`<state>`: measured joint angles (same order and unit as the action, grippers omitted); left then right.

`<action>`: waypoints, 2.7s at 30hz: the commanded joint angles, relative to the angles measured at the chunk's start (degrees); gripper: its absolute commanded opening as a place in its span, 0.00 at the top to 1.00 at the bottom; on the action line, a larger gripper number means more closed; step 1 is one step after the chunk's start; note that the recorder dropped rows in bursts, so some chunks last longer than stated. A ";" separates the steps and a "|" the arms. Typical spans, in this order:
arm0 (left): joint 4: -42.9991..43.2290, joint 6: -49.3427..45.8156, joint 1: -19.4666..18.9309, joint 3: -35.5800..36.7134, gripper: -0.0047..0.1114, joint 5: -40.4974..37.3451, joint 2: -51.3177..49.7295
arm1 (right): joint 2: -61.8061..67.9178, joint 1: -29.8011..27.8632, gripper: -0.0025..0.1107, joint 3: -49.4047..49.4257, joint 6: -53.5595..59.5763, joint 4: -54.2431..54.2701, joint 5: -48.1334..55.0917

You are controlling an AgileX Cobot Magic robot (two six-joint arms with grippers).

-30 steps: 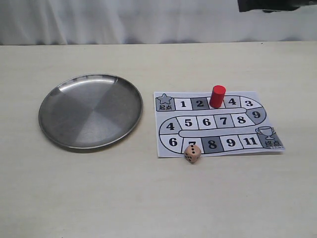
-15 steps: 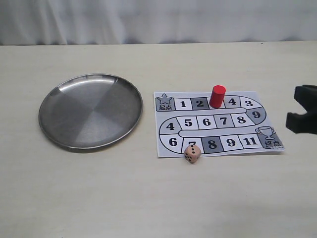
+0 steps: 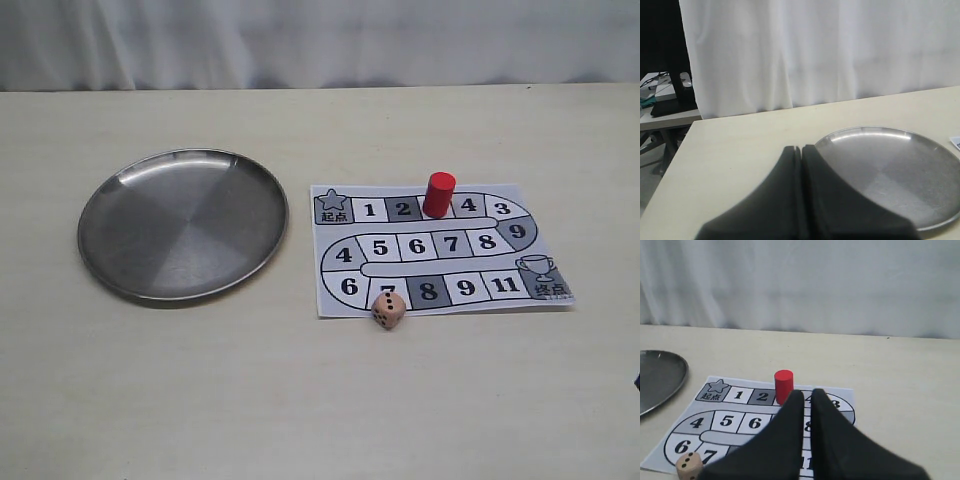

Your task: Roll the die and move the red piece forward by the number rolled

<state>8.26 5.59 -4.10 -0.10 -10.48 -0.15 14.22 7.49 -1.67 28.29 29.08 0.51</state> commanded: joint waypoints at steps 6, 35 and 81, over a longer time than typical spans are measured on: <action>-0.03 0.05 -0.19 0.10 0.96 0.55 0.15 | -12.96 -0.02 0.94 1.67 -25.28 -26.59 2.76; -0.03 0.05 -0.19 0.10 0.96 0.55 0.15 | -13.90 -0.02 0.94 1.67 -25.28 -26.59 2.86; -0.03 0.05 -0.19 0.10 0.96 0.55 0.15 | -13.90 -0.02 0.94 1.67 -25.28 -26.59 2.87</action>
<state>8.26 5.59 -4.10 -0.10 -10.48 -0.15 0.64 7.49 -0.14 3.40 2.98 3.06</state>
